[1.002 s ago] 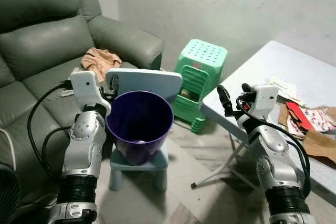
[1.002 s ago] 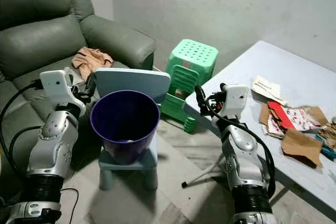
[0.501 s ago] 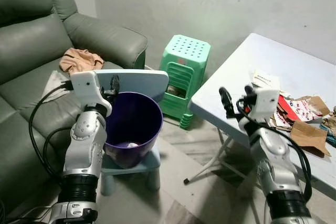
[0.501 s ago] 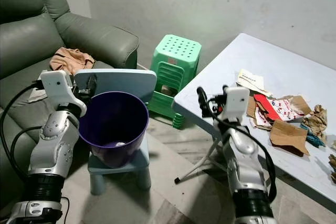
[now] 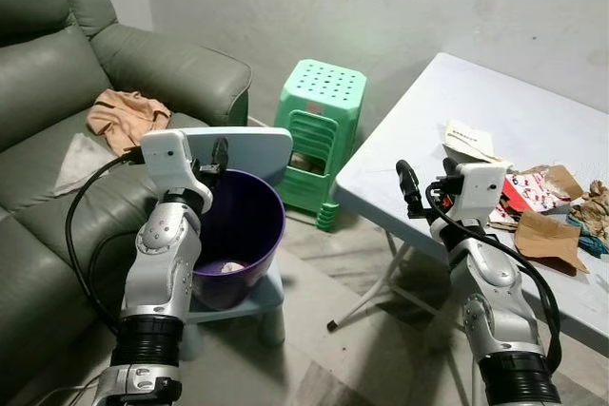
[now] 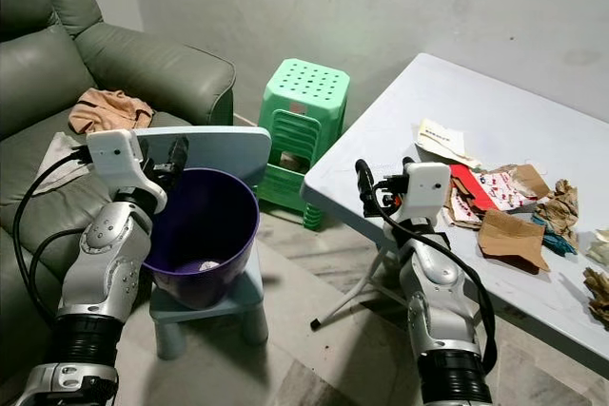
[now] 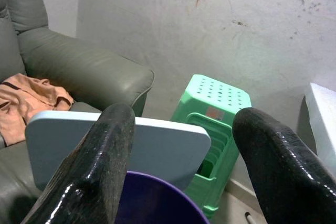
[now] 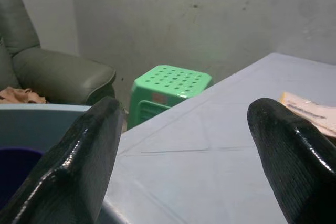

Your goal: Picking trash to rubbish bin

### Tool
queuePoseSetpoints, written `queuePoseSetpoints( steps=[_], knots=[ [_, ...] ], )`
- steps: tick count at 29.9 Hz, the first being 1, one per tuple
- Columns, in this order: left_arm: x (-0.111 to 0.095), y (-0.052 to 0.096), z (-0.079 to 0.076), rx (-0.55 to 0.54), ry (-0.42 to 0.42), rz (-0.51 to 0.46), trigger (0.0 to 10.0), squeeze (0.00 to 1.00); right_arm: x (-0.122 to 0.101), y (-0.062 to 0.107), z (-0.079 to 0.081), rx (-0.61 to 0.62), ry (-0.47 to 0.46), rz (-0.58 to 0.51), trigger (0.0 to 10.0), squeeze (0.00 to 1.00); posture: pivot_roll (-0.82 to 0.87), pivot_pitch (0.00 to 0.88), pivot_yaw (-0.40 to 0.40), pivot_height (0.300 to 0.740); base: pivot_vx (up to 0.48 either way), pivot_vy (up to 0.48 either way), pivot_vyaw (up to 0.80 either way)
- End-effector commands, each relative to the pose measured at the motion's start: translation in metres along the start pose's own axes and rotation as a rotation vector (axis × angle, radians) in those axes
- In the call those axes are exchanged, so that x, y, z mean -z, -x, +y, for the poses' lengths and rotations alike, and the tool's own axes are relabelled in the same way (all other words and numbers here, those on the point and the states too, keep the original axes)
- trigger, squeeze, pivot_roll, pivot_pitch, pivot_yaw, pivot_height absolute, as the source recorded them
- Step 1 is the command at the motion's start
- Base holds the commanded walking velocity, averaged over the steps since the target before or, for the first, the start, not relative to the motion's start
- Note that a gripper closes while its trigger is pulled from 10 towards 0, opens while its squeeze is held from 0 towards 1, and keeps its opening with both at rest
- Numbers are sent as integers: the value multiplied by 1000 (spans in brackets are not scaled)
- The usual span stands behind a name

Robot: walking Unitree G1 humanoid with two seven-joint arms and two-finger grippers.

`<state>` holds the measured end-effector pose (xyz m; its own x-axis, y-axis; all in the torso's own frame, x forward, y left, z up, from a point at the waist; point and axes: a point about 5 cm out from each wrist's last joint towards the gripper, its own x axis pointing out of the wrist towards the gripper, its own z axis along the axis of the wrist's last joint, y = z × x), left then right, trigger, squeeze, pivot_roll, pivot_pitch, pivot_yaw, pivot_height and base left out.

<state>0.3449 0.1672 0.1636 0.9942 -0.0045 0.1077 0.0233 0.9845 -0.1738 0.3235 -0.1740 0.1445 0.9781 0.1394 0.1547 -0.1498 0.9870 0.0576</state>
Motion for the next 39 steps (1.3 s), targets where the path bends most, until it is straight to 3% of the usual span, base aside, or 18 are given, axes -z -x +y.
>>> queuePoseSetpoints(
  steps=[1, 5, 12, 24, 29, 34, 39],
  knots=[
    [1, -5, -13, 19, 49, 16, 10000, 0, -1, 4, -9, 26, 10, 5, 10000, 0, 64, 0, -106, 740, 0, 0, -706],
    [1, -6, -12, -9, 17, 33, 10000, 0, -1, 5, -10, 23, 18, 11, 10000, 0, 64, 0, -107, 740, 0, 0, -706],
    [2, -7, -10, -26, 61, 50, 10000, 0, -1, 6, -10, 18, 24, 17, 10000, 0, 62, 0, -106, 740, 0, 0, -703],
    [9, -6, -14, -27, 40, 95, 10000, 0, 3, 10, -11, 8, 10, 65, 10000, 0, 57, 0, -113, 740, 0, 0, -483],
    [17, -1, -20, 12, 4, 140, 10000, 0, 9, 13, -10, -18, 42, 126, 10000, 0, 54, 0, -116, 740, 0, 0, 0],
    [32, 9, -32, 149, -95, 220, 10000, 0, 15, 23, -13, -38, 58, 178, 10000, 0, 46, 0, -118, 740, 0, 0, 0],
    [37, 16, -42, 257, -170, 233, 10000, 0, 14, 27, -14, -39, 108, 169, 10000, 0, 38, 0, -110, 740, 0, 0, 0]
  ],
)
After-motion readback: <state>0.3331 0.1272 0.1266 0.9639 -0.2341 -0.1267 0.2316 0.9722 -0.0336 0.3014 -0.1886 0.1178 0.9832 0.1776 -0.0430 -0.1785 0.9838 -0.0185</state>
